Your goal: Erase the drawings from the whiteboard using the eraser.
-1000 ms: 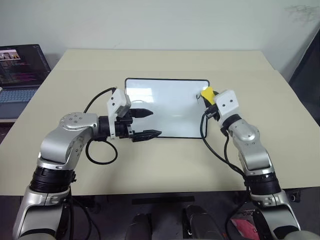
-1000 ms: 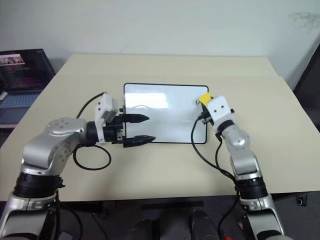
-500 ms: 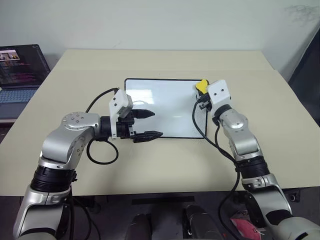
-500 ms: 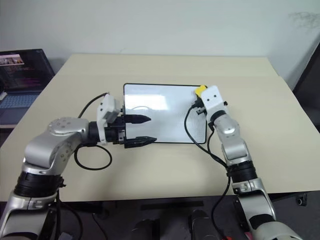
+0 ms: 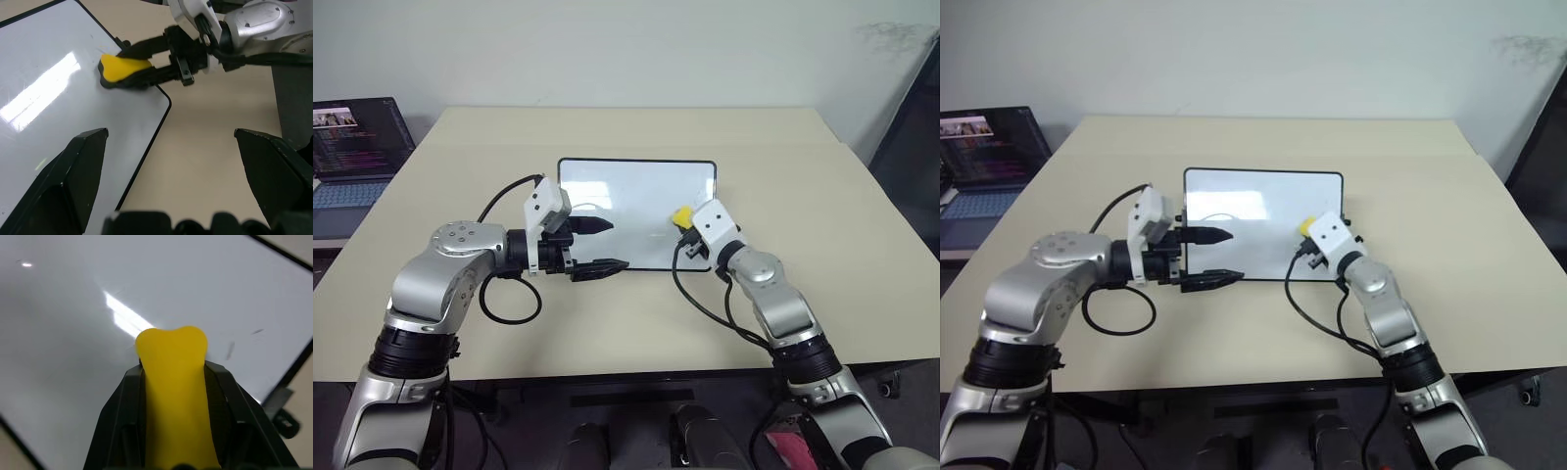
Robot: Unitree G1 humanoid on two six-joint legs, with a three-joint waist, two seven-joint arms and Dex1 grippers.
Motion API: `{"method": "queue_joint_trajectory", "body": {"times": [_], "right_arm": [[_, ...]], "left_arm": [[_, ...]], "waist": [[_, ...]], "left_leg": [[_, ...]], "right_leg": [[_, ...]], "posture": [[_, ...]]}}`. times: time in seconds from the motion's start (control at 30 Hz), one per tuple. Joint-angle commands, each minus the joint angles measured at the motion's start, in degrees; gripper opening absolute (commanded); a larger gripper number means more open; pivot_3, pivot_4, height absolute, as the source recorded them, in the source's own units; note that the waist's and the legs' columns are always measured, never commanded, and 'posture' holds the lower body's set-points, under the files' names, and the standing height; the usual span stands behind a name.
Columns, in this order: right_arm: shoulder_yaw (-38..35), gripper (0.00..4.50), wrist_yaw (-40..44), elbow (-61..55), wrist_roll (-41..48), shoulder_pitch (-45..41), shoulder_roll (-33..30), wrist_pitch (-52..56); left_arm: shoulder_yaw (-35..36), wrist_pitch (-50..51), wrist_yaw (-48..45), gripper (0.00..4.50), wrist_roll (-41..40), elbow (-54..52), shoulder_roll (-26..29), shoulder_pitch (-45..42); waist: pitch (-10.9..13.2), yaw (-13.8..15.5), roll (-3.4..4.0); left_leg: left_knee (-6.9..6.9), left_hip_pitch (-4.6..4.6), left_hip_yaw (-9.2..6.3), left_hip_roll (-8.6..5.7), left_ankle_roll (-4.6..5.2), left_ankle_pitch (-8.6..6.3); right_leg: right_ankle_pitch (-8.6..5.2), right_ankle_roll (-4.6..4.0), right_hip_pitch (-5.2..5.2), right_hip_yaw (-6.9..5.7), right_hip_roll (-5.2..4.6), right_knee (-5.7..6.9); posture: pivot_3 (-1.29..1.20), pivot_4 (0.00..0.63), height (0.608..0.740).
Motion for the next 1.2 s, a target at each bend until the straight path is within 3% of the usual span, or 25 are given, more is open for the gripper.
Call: {"method": "queue_joint_trajectory", "body": {"times": [0.03,0.23,0.43,0.7,1.2], "right_arm": [[0.3,1.29,0.8,0.3,-0.3,-0.2,-0.4,3.0],[-4.5,1.29,-2.6,-4.0,0.4,-5.2,0.4,1.7],[-10.1,1.29,-8.0,-1.6,3.1,-7.2,3.9,3.2],[-12.3,1.29,-13.3,1.4,4.6,-8.4,8.8,4.3],[-12.4,1.29,-16.4,-3.5,7.4,2.7,14.9,17.1]], "left_arm": [[1.3,-1.0,-0.5,4.50,-0.5,-1.4,0.7,-0.1],[1.4,-0.8,-0.4,4.50,-0.5,-1.7,0.9,0.2],[1.3,-0.8,-0.3,4.50,-0.5,-1.7,0.8,0.3],[1.0,-0.8,-0.5,4.50,-0.4,-1.5,0.8,0.1],[0.9,-0.7,-0.3,4.50,-0.4,-1.6,0.6,0.0]], "waist": [[0.0,0.0,0.00],[0.1,0.0,0.09],[0.1,0.3,0.10],[0.1,0.2,0.12],[0.0,0.1,-0.07]], "left_leg": [[0.00,0.00,0.01,0.00,0.01,0.02],[-0.05,-0.17,0.02,0.00,0.01,0.01],[-0.04,-1.23,-0.15,0.00,0.01,0.00],[-0.05,-1.23,-0.12,-0.01,-0.02,-0.08],[-0.01,-0.73,-0.12,0.00,-0.02,-0.06]], "right_leg": [[0.00,-0.01,0.00,0.01,0.00,0.00],[0.11,0.20,-0.17,0.00,0.00,0.00],[0.20,0.03,-1.05,-0.16,-0.01,-0.03],[0.11,0.09,-1.05,-0.15,-0.04,-0.07],[0.06,0.23,-0.62,-0.13,-0.02,-0.02]], "posture": [[0.00,0.150,0.740],[0.00,0.150,0.740],[0.00,0.150,0.740],[0.00,0.150,0.740],[0.00,0.150,0.740]]}}
